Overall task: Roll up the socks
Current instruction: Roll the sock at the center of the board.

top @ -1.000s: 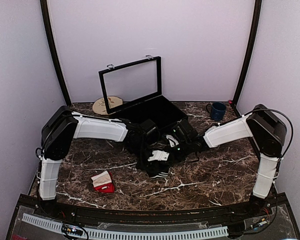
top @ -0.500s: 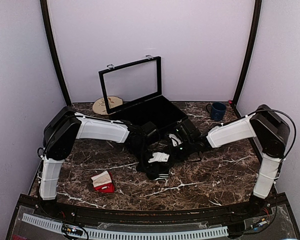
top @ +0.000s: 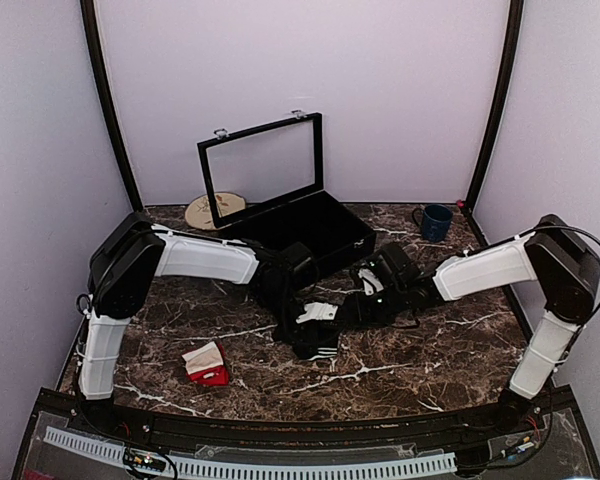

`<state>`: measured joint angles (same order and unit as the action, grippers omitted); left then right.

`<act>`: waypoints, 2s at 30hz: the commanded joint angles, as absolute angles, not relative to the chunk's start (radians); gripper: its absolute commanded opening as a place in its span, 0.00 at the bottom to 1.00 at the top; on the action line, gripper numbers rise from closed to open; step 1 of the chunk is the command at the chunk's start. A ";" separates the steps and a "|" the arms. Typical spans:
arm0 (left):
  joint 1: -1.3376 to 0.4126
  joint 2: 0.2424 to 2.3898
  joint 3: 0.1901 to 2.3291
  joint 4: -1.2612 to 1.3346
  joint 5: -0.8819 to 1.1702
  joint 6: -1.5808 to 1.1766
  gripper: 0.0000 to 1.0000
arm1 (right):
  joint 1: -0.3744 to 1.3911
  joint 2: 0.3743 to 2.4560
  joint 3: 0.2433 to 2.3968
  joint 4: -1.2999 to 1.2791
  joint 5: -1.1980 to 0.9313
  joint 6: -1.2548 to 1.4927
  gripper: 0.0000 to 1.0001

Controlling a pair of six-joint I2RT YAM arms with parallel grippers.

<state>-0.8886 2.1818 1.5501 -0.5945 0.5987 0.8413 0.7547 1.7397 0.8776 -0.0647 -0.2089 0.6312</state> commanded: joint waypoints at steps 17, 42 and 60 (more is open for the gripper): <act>-0.871 2.253 1.581 -0.662 0.595 0.820 0.13 | 0.950 1.431 0.752 -0.383 0.250 0.640 0.56; -0.845 2.275 1.594 -0.684 0.647 0.826 0.13 | 1.473 1.792 0.962 -0.334 0.789 0.088 0.60; -0.840 2.277 1.610 -0.721 0.674 0.851 0.15 | 1.412 1.918 0.895 -0.223 0.763 -0.121 0.68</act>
<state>-0.8490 2.2406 1.6058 -0.6498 0.7258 0.8318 1.4464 1.8664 0.9512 -0.1734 0.8490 -0.0750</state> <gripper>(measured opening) 0.148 0.688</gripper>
